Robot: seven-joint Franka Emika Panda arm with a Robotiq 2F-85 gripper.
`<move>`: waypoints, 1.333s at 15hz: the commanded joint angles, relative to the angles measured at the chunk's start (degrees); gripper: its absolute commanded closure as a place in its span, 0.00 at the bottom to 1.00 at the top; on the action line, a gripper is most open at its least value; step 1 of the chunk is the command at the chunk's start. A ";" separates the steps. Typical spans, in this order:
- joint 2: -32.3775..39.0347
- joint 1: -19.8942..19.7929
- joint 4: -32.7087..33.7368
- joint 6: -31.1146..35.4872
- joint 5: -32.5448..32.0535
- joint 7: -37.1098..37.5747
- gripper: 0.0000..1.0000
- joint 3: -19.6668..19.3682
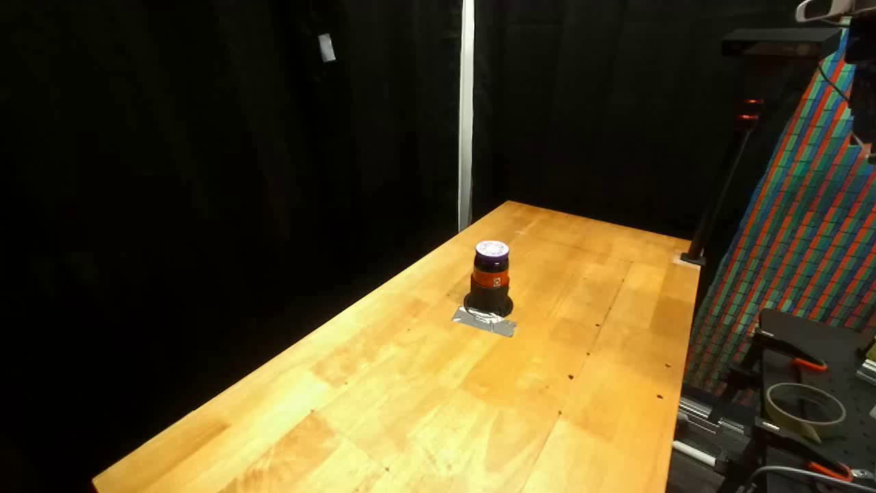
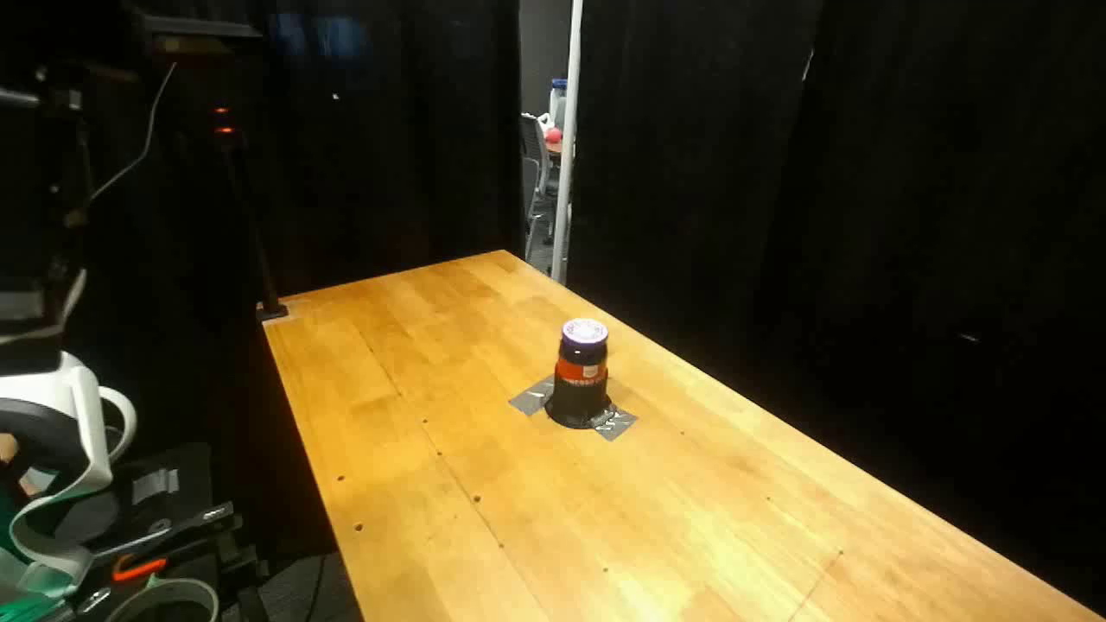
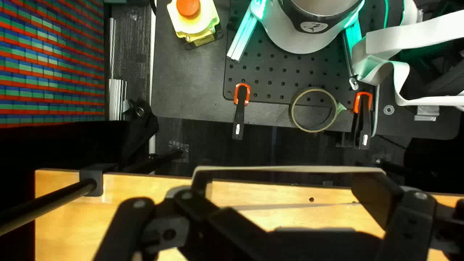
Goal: Put the rubber band around the jar.
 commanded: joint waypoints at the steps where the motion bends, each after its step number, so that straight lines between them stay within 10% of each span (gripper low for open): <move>1: -0.02 0.99 0.17 -0.17 -0.40 0.60 0.00 -0.71; 9: 2.53 2.96 2.03 3.13 1.09 0.56 0.00 0.43; 20: 33.81 8.85 20.77 35.11 4.48 13.50 0.00 13.35</move>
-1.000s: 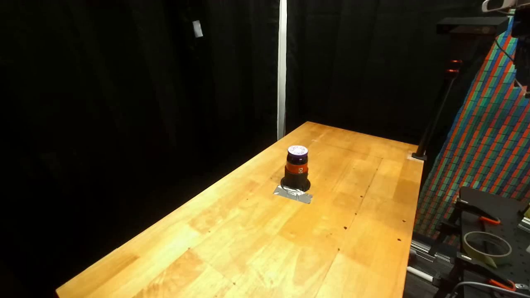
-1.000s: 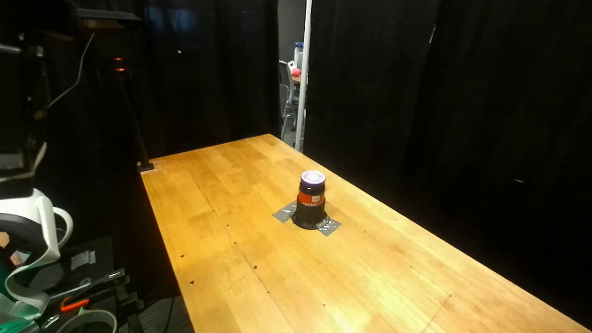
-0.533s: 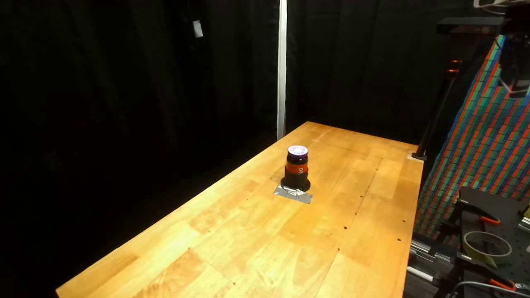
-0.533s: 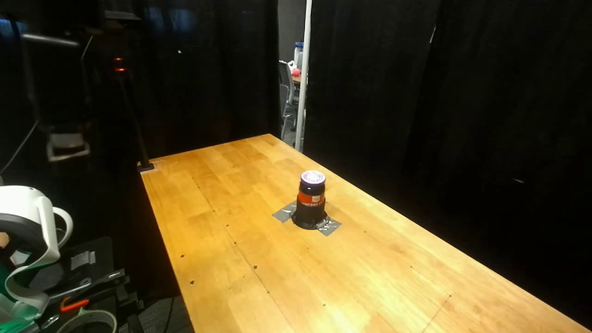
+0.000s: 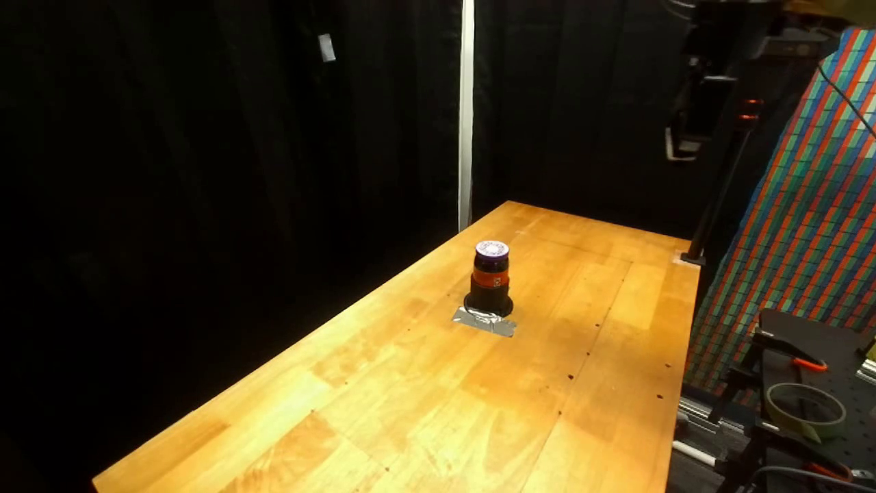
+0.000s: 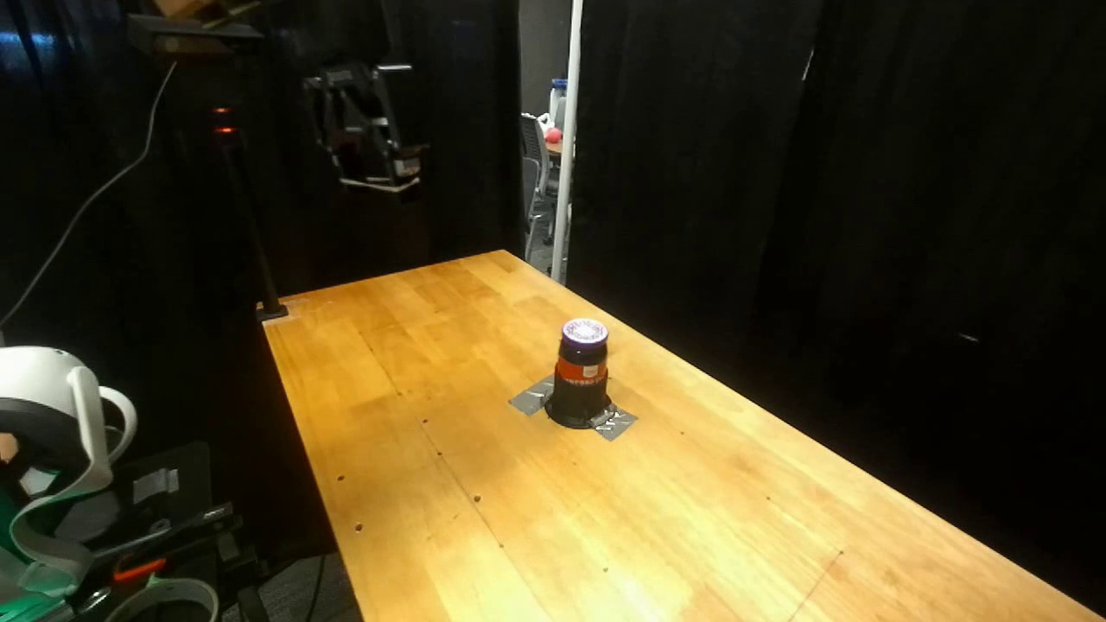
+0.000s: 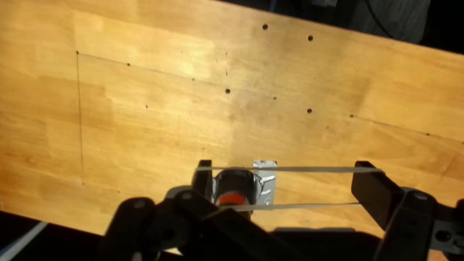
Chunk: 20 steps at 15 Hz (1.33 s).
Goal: Put the rubber band around the jar.
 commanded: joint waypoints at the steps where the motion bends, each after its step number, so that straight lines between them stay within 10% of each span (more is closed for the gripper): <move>1: 14.15 -0.12 9.96 8.96 -0.63 3.97 0.00 1.56; 11: 45.23 0.96 35.65 13.34 -2.56 3.03 0.00 -1.28; 20: 56.67 0.39 45.06 11.61 -2.48 0.12 0.00 -4.89</move>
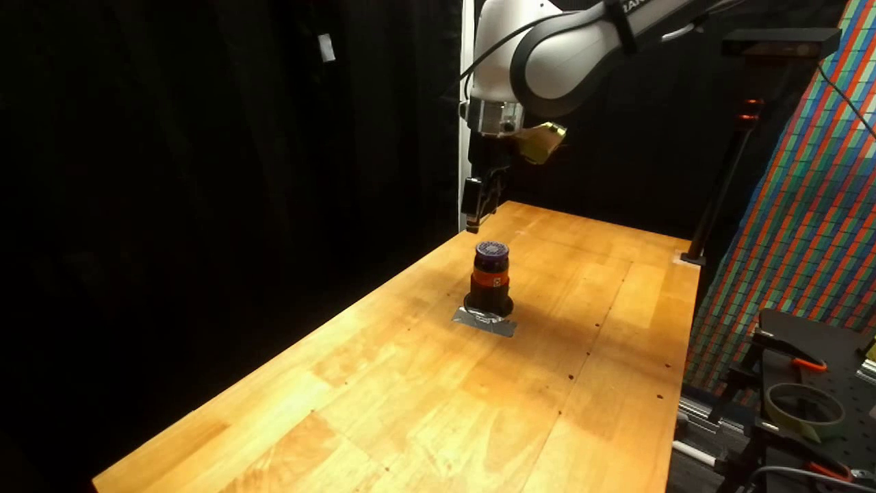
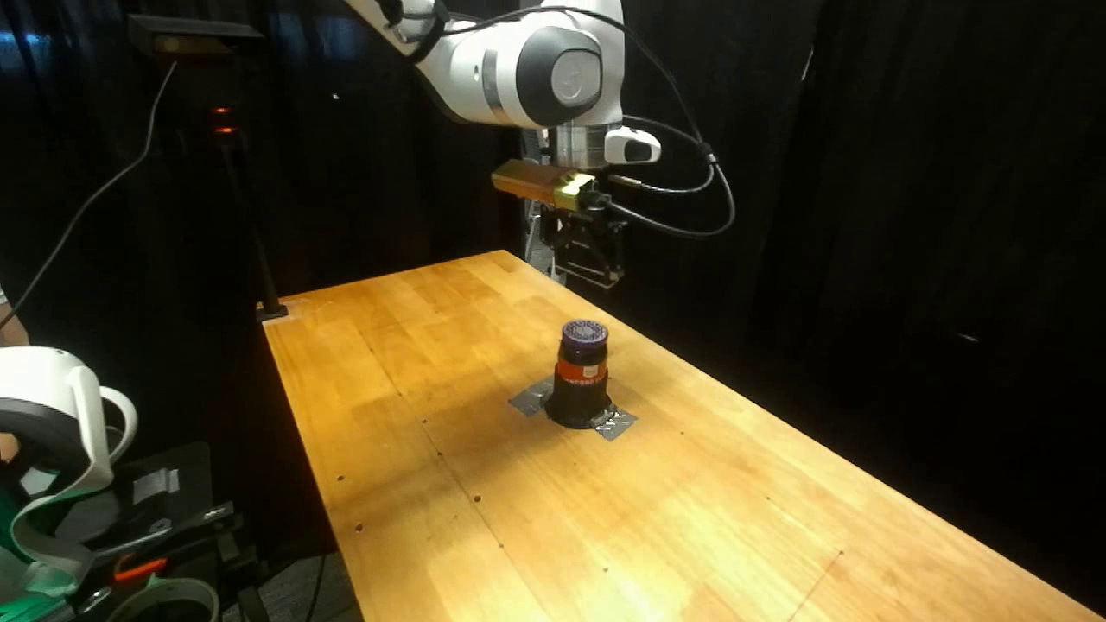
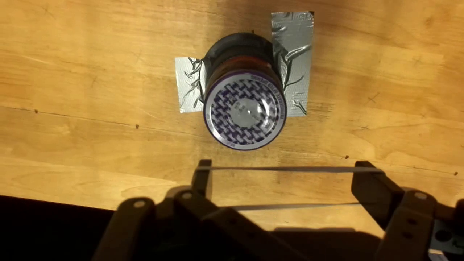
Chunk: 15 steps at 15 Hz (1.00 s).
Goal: Put the rubber band around the jar.
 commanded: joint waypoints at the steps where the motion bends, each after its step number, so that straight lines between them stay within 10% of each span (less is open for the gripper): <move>1: 4.31 0.15 4.70 -1.64 0.35 -1.98 0.00 -1.00; 15: 10.02 -0.36 4.96 1.45 0.69 -1.42 0.00 -2.91</move>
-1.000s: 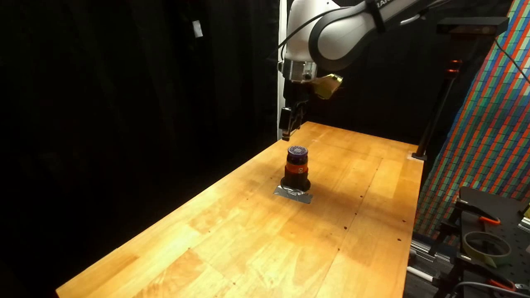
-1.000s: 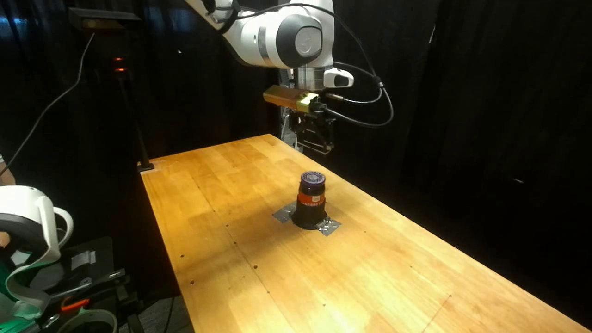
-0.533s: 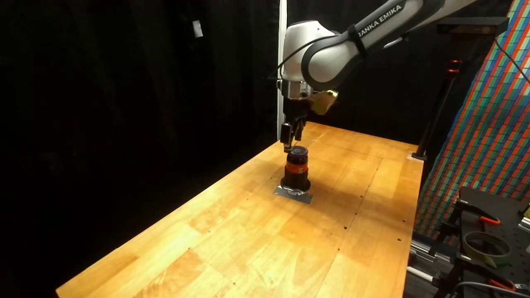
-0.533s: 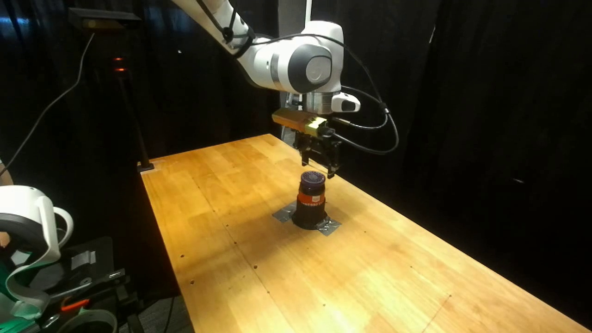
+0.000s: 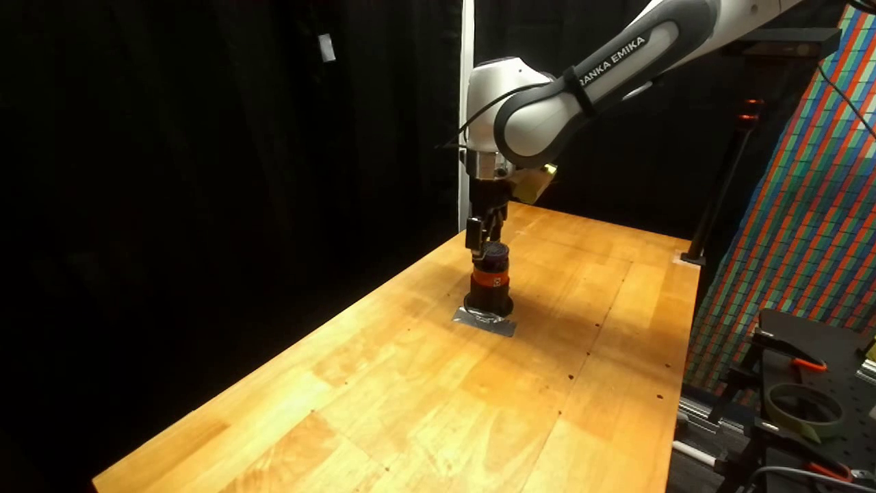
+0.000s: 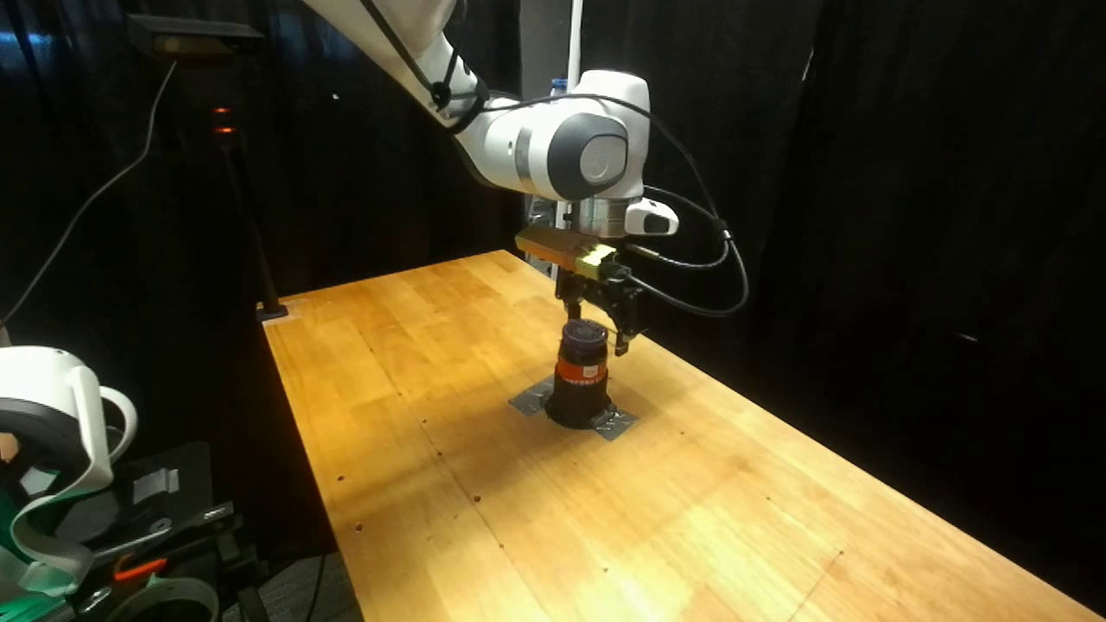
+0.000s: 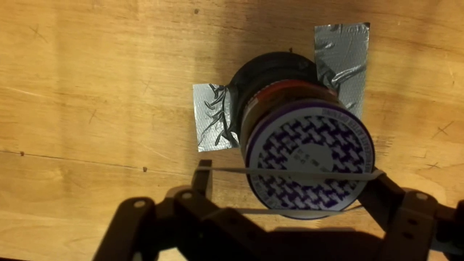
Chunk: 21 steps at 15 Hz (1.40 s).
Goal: Put the rubber band around the jar.
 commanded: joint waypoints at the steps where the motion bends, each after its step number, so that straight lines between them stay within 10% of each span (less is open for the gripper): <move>1: 1.07 -0.34 1.01 1.43 0.68 -0.64 0.00 -0.20; 21: -6.71 -2.06 -12.08 6.17 3.77 -1.20 0.00 0.01</move>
